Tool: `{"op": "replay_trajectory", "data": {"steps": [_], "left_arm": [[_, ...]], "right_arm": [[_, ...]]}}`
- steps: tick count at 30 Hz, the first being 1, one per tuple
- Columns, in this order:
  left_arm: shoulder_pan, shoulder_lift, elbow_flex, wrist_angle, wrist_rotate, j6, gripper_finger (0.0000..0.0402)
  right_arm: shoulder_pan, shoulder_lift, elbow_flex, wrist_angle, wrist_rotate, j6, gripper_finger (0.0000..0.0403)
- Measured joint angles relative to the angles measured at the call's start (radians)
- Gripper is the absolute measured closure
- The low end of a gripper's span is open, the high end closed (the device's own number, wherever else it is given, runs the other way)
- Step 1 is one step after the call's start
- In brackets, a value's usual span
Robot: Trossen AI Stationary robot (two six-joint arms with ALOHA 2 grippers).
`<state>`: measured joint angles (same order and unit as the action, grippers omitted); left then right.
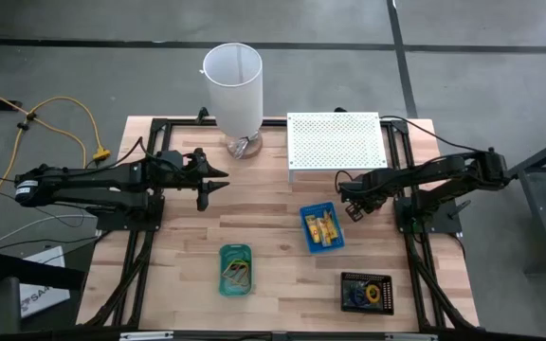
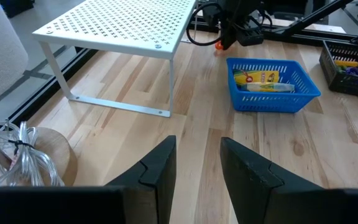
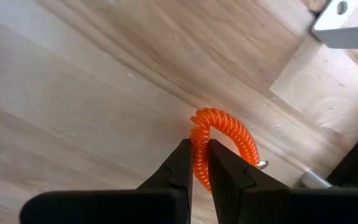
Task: Pick & Place Office Desk Supplies
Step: Put the orange spring rubber band into the black bin
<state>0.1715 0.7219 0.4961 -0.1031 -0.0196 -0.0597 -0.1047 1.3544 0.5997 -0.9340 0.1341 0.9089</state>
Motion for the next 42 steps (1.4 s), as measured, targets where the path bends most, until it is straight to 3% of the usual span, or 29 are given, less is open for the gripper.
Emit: {"op": "replay_trajectory", "data": {"steps": [14,27,34,42], "left_arm": [[0.000,0.000,0.000,0.000,0.000,0.000,0.0282],[0.000,0.000,0.000,0.000,0.000,0.000,0.0282],[0.000,0.000,0.000,0.000,0.000,0.000,0.0282],[0.000,0.000,0.000,0.000,0.000,0.000,0.0282]], "right_arm": [[0.024,-0.033,0.002,0.008,0.006,0.003,0.0376],[0.185,-0.195,0.003,0.012,-0.003,0.014,0.0376],[0.237,-0.219,0.003,0.016,0.000,0.058,0.0376],[0.304,-0.225,0.003,0.089,-0.005,-0.053,0.0376]]}}
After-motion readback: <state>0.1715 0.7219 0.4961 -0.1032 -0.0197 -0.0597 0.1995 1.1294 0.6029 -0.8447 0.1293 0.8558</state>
